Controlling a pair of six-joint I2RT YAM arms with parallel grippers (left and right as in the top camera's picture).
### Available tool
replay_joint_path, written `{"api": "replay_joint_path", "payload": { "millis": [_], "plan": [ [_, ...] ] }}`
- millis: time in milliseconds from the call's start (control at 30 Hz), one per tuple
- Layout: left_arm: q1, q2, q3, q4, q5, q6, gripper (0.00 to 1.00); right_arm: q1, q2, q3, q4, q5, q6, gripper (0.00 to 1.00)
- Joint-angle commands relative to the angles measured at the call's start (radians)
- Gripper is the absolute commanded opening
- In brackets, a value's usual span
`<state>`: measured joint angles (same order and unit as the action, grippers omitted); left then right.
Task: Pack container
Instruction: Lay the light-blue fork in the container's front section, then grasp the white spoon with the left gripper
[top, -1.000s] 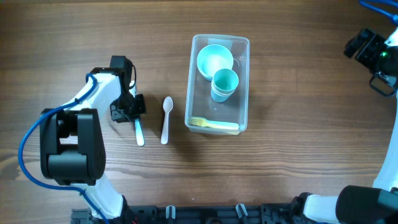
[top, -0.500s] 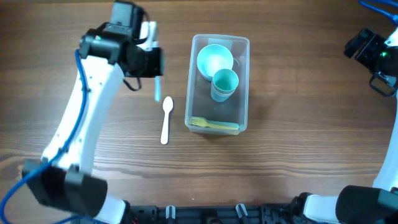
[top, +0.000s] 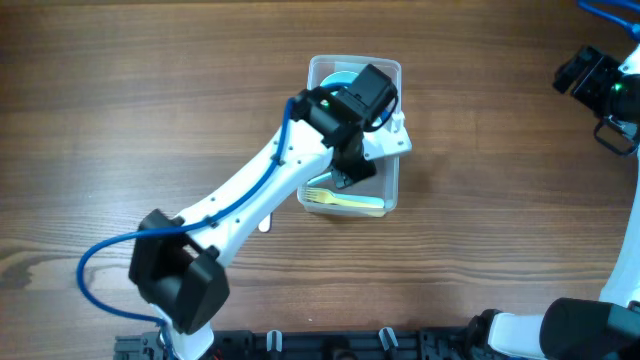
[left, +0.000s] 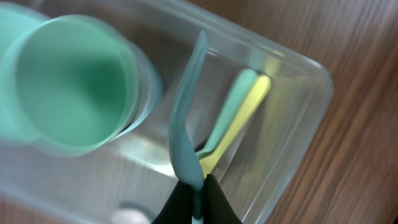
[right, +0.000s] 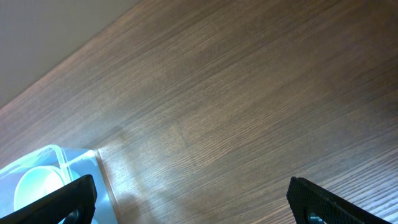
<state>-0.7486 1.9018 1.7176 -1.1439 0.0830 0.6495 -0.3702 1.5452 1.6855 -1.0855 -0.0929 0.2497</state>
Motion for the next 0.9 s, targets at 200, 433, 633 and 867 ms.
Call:
{"api": "replay_joint_path", "payload": {
  "millis": [200,433,633,867],
  "plan": [
    [-0.034,0.102,0.002,-0.082,0.07,0.27,0.33,0.0,0.009,0.001,0.0,-0.004,0.015,1.0],
    [0.005,-0.185,0.042,-0.065,-0.062,-0.053,0.31,0.0,0.009,0.001,0.0,-0.004,0.015,1.0],
    [0.389,-0.264,0.006,-0.13,-0.125,-0.639,0.45,0.0,0.009,0.001,0.0,-0.004,0.015,1.0],
    [0.533,-0.166,-0.3,0.052,0.026,-0.693,1.0,0.0,0.009,0.001,0.0,-0.004,0.015,1.0]
  ]
}}
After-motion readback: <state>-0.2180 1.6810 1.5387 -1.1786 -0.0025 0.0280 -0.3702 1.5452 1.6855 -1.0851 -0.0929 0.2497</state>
